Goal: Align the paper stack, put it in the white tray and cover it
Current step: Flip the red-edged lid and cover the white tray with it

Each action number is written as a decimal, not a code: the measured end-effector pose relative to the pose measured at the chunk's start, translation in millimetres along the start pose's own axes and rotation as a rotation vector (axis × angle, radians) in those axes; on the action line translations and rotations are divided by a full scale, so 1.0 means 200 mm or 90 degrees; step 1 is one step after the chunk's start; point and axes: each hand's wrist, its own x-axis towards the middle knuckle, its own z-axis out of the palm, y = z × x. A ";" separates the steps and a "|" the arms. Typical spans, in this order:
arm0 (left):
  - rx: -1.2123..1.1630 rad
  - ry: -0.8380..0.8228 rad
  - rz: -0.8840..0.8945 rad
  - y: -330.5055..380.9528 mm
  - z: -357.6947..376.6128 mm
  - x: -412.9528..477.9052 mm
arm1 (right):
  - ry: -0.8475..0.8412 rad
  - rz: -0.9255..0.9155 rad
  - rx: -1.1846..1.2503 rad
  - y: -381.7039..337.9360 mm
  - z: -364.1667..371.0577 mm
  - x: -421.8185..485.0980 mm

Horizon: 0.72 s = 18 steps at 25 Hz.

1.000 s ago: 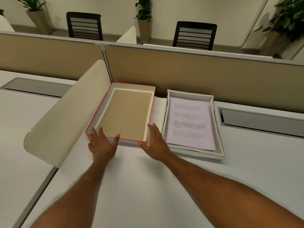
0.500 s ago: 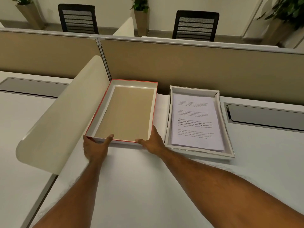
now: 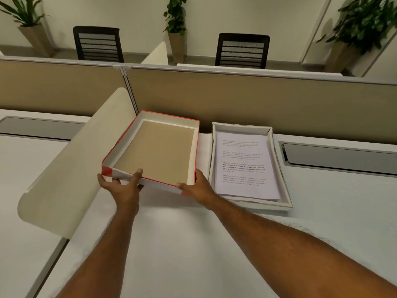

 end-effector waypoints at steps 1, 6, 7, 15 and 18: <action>-0.005 -0.001 0.006 0.02 0.02 -0.02 | -0.011 0.000 -0.012 -0.01 -0.03 -0.02; 0.067 -0.019 0.105 0.11 0.16 -0.14 | 0.077 0.035 -0.170 -0.12 -0.15 -0.10; 0.085 -0.031 0.124 0.13 0.19 -0.18 | 0.090 0.030 -0.180 -0.16 -0.17 -0.11; 0.266 -0.085 0.302 0.16 0.44 -0.48 | 0.036 -0.051 0.017 -0.63 -0.26 -0.20; 0.291 -0.120 0.319 0.13 0.52 -0.58 | 0.053 -0.040 0.079 -0.71 -0.28 -0.23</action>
